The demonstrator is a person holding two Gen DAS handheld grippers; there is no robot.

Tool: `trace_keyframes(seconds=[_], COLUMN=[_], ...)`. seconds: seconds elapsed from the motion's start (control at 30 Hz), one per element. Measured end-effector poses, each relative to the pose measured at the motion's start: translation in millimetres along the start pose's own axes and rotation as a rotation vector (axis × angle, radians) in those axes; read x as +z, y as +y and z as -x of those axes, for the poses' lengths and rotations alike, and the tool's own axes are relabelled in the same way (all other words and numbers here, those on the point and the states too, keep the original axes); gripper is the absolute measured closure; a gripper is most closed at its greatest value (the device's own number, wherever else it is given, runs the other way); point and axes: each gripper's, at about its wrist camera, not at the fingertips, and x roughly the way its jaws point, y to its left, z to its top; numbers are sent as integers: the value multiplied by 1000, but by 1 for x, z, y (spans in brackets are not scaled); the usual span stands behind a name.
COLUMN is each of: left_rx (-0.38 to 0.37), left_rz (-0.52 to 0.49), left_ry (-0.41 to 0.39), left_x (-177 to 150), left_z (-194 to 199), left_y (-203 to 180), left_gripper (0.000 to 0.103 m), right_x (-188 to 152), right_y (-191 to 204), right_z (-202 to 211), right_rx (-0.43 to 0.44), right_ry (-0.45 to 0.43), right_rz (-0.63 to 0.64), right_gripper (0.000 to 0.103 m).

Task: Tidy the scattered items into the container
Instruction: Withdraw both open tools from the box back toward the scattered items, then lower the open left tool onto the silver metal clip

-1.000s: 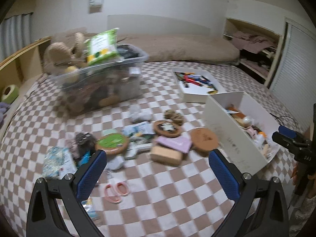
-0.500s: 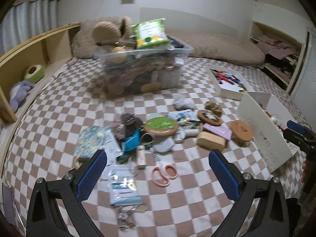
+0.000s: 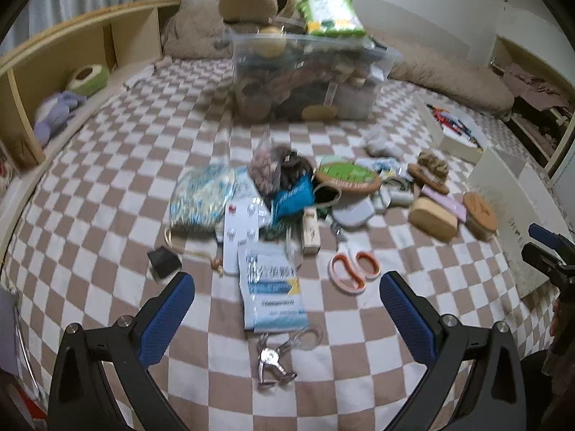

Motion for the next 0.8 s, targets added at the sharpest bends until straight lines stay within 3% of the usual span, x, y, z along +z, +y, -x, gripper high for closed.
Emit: trace_keyframes(seconds=[0.17,0.4,0.6,0.8], left_rx=[24,-16,14,72], left_rz=[-23,-23,-83,-99], left_ry=[55,184,276,304], left_x=[-11,-30,-50,-61], left_z=[-11,-30,-49,-61], left_y=[7,16,8,7], left_gripper=[0,0,0,0], right_x=[-15,-34,-43,-48], right_y=[7,14,28,41], right_z=[-20,-47,-63,-83], right_rx=[-3,12,26,70], right_ry=[56,136,187,257], right_rz=[17,3,27,33], right_gripper=[0,0,0,0])
